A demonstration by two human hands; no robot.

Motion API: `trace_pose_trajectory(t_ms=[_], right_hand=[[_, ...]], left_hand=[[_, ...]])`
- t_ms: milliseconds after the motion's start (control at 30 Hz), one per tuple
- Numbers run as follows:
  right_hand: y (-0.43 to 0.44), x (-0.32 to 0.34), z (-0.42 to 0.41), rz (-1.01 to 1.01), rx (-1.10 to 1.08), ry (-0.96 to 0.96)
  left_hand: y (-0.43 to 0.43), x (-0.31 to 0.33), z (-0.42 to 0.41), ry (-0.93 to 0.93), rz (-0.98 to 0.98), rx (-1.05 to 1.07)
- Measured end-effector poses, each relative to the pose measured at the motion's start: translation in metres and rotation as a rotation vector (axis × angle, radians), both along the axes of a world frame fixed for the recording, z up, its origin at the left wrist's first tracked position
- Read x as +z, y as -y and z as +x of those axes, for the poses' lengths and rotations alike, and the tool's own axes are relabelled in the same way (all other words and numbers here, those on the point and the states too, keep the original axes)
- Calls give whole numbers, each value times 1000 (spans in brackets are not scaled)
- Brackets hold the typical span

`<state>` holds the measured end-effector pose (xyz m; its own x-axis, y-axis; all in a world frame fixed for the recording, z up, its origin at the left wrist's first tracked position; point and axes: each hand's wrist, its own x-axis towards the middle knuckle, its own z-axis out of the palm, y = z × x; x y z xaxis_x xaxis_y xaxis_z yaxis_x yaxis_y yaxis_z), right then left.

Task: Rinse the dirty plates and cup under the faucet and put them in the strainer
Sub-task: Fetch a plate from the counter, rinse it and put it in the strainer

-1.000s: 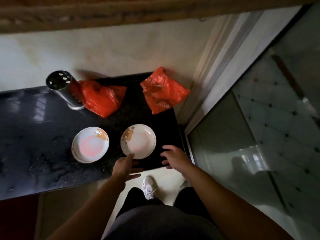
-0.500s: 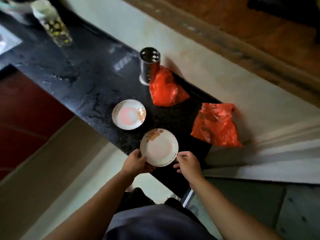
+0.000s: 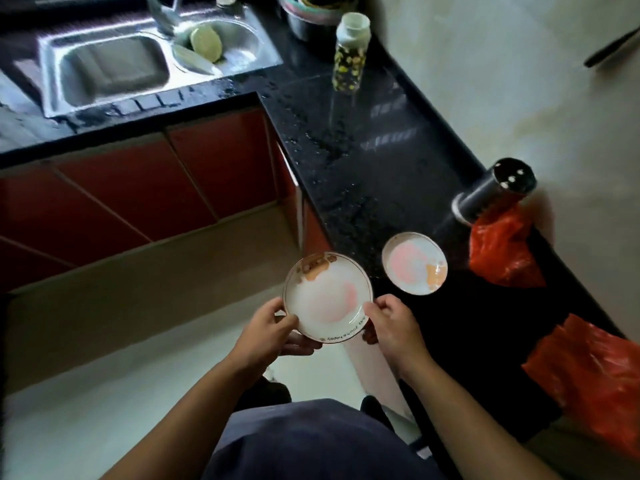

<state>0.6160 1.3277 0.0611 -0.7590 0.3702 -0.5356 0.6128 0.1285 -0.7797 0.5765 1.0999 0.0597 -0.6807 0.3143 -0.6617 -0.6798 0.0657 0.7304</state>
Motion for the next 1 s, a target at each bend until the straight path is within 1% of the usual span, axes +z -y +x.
trace_pose_trajectory(t_ms=[167,400,500,633,733,867,1000], right_hand=[[90,6,-79,64,118,-36],[188,12,-193,1,309,-21],[215,12,-245,31,387,-18],[245,8,-328,-17,468,-33],[267,7,-400,-25,543,-63],[296,10,-501,-43,681,-58],[320,20,-604,-28,801,-74]], left_hand=[[93,11,-56,-10,5,108],[198,10,-136,-27,-20,255],[225,7,-174,-33,-16,303],[255,3,-238,-54,-56,390],[274,2,-296,-67,-80,458],[298,5,-374,-55,-151,525],[322,18,-455,-42,-119,610]])
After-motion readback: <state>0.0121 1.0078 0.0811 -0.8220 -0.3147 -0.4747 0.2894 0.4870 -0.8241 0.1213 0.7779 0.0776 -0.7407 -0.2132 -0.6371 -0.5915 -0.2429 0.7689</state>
